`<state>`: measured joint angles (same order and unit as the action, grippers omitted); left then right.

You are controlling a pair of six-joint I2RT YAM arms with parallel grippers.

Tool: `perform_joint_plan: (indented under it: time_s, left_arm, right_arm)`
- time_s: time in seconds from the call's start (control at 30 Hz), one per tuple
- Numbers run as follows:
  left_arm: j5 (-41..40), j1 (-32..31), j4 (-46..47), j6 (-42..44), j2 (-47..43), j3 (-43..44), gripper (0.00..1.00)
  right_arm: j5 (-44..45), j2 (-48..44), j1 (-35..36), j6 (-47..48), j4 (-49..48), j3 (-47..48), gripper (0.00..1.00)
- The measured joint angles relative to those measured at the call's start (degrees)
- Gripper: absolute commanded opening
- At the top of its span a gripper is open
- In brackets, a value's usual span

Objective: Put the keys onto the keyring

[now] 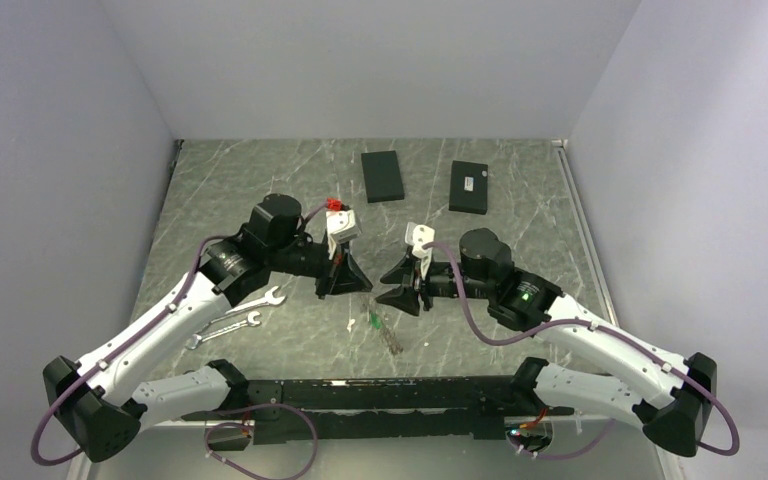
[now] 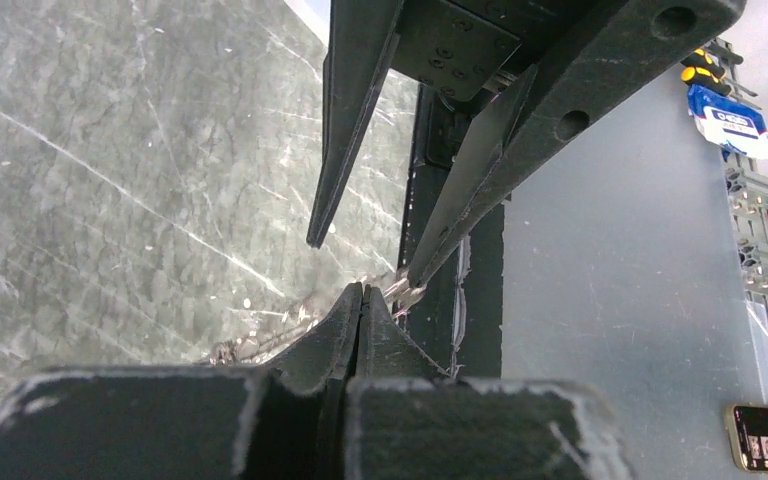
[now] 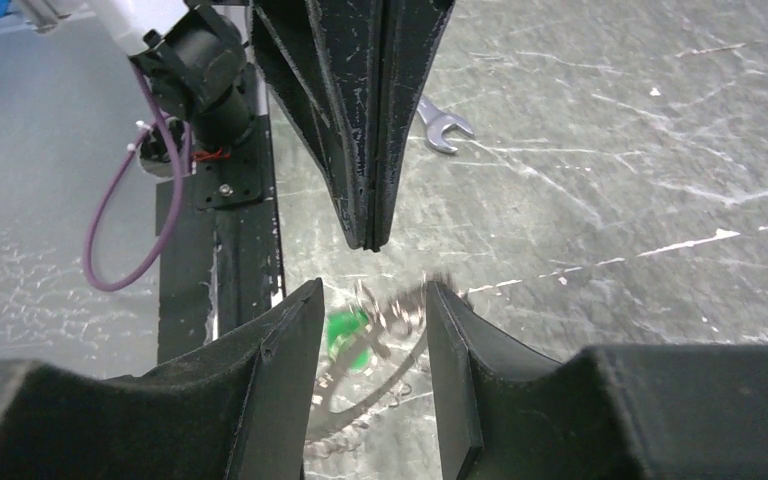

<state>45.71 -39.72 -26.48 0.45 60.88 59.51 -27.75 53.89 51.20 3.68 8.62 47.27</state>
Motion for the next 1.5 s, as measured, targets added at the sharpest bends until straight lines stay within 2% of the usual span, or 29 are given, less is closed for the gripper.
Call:
perform_joint_plan:
  time_s: [0.3, 0.53, 0.57, 0.6, 0.7, 0.77, 0.83, 0.97, 1.17, 1.23, 1.37, 1.5]
  left_arm:
    - [1.36, 0.00, -0.04, 0.79, 0.00, 0.39, 0.00]
    - [-6.25, 0.00, -0.76, -2.12, -0.11, -0.07, 0.00]
    - [-7.80, 0.00, -0.70, -3.02, -0.33, -0.52, 0.06]
    - [-9.75, 0.02, -0.57, -3.76, -0.66, -1.27, 0.16]
    - [-18.84, 0.13, -0.79, -6.75, -2.40, -4.07, 0.58]
    - [-27.10, 0.81, -1.75, -9.38, -3.78, -5.51, 0.80]
    - [-33.90, 2.14, -3.21, -11.80, -4.63, -5.99, 0.85]
    - [-43.87, 4.94, -6.69, -17.97, -5.57, -6.80, 0.82]
    - [-51.45, 5.73, -16.57, -26.71, -4.02, -7.08, 0.82]
    - [-53.18, 6.16, -19.41, -28.87, -4.04, -7.08, 0.73]
    - [-52.63, 6.67, -21.40, -31.50, -2.40, -7.19, 0.54]
    - [-46.73, 6.60, -19.26, -31.08, 3.67, -9.33, 0.54]
  right_arm:
    - [-1.20, -0.15, 0.00, -0.04, 1.09, 0.04, 0.48]
    - [0.96, 0.46, 0.00, -1.03, 0.68, -0.24, 0.48]
    - [1.36, 0.76, 0.04, -1.40, 0.04, -0.72, 0.48]
    - [1.79, 1.03, 0.17, -1.84, -0.52, -1.25, 0.48]
    - [3.78, 2.86, 1.25, -3.78, -2.12, -2.99, 0.48]
    - [6.21, 5.03, 3.10, -4.94, -2.93, -3.32, 0.48]
    - [9.31, 8.11, 6.27, -5.86, -4.02, -3.32, 0.48]
    - [13.44, 13.79, 10.49, -8.96, -5.99, -4.00, 0.49]
    - [18.60, 20.02, 14.36, -10.32, -7.17, -4.35, 0.57]
    - [20.35, 22.69, 16.83, -10.23, -6.88, -4.35, 0.58]
    - [25.22, 27.30, 19.17, -13.22, -4.76, -4.26, 0.56]
    - [34.53, 29.03, 18.43, -20.81, -0.83, -4.24, 0.54]
